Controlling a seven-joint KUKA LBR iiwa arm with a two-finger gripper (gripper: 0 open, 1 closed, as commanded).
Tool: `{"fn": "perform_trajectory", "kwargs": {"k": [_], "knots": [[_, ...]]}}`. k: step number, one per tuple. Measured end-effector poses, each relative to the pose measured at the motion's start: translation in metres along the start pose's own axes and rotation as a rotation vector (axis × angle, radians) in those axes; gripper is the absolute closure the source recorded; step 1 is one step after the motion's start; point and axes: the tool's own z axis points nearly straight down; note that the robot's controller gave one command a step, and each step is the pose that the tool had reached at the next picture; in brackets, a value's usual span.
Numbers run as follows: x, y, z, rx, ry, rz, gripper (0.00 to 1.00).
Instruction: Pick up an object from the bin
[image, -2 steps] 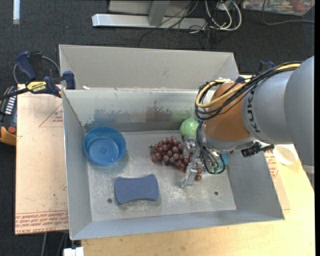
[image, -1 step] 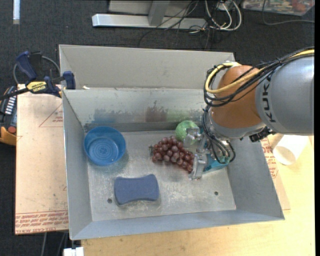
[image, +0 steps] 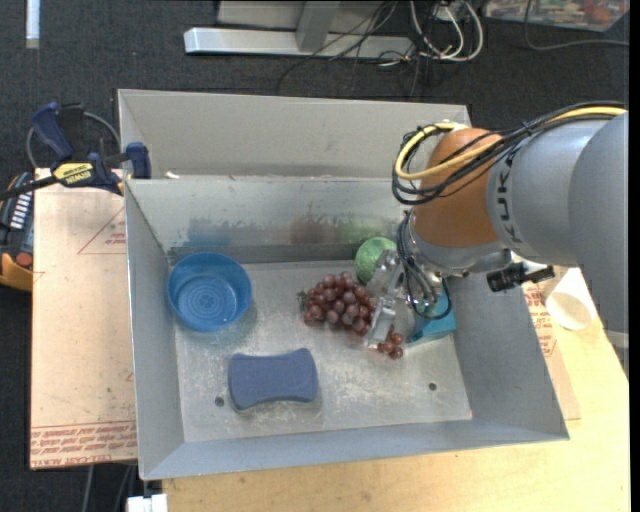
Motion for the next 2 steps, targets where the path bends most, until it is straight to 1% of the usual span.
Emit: {"fn": "perform_trajectory", "kwargs": {"k": [1,2], "knots": [[0.003,0.022,0.017,-0.004,-0.044,-0.030,0.00],[0.000,0.023,0.027,-0.002,-0.015,0.083,1.00]]}}
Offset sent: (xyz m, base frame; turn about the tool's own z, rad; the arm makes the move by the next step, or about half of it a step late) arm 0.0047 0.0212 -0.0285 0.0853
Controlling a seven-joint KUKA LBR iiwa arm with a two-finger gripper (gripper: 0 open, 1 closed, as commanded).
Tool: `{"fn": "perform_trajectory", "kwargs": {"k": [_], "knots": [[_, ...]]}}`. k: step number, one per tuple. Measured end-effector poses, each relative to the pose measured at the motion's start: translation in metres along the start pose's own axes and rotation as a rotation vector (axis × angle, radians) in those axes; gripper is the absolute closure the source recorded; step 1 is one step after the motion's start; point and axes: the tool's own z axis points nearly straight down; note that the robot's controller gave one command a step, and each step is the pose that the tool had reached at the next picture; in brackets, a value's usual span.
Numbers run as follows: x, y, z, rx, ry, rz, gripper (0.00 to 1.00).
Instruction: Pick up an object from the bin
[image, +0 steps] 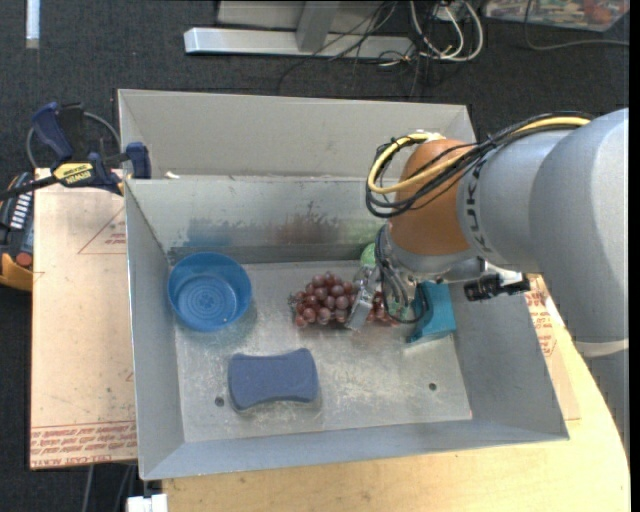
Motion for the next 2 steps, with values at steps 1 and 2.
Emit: {"fn": "perform_trajectory", "kwargs": {"k": [1,2], "knots": [[0.000,0.000,0.000,0.000,0.000,0.000,1.00],[0.001,0.000,-0.020,0.001,0.005,-0.001,1.00]]}}
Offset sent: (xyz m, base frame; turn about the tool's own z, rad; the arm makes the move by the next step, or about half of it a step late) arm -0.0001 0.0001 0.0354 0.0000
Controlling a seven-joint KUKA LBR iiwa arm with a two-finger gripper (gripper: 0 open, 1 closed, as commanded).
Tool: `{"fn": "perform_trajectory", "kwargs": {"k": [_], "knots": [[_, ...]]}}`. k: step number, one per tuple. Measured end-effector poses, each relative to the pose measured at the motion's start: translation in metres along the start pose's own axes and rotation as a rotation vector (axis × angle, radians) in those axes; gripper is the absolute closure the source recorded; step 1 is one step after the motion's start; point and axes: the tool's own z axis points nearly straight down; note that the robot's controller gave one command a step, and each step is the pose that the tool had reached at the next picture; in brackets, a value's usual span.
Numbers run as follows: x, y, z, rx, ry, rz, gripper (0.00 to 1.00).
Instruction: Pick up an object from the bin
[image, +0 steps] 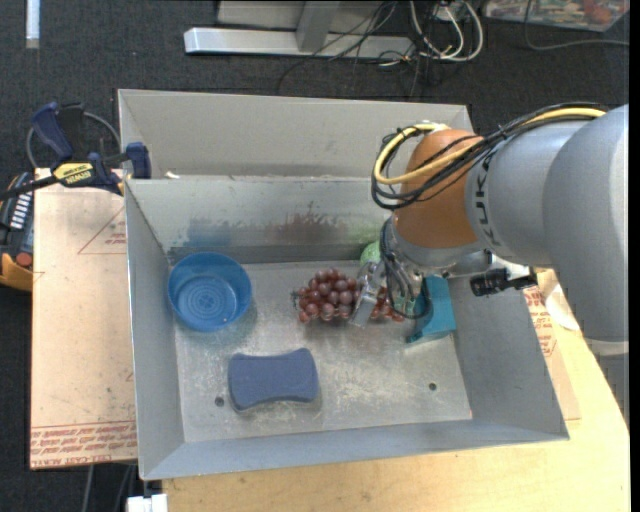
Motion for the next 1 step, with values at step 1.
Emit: {"fn": "perform_trajectory", "kwargs": {"k": [1], "knots": [[0.0014,-0.0004,-0.0345,0.002,0.006,-0.001,1.00]]}}
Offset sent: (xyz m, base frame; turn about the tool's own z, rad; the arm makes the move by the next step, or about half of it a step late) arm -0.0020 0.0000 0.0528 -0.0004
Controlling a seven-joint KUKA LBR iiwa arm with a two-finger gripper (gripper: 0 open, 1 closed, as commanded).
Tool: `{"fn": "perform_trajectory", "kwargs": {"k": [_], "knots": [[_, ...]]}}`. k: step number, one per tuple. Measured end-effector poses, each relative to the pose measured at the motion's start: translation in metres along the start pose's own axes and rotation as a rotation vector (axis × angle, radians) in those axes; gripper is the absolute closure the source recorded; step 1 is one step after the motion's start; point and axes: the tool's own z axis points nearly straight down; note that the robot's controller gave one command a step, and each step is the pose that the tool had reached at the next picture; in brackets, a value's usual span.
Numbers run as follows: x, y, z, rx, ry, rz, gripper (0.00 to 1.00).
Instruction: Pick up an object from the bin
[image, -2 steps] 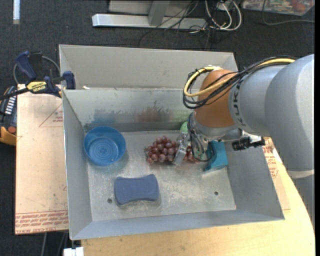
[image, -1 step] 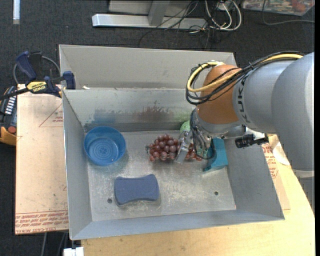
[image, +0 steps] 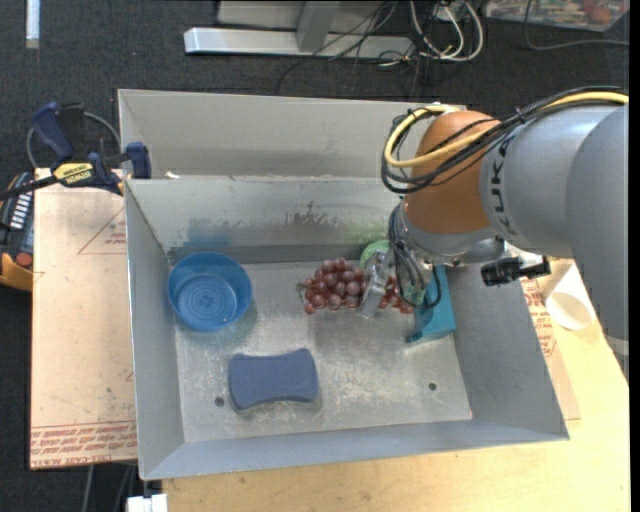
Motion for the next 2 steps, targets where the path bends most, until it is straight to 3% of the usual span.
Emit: {"fn": "perform_trajectory", "kwargs": {"k": [1,2], "knots": [[-0.002,0.001,-0.037,-0.004,-0.009,-0.001,1.00],[-0.002,0.001,-0.052,-0.004,-0.008,-0.001,1.00]]}}
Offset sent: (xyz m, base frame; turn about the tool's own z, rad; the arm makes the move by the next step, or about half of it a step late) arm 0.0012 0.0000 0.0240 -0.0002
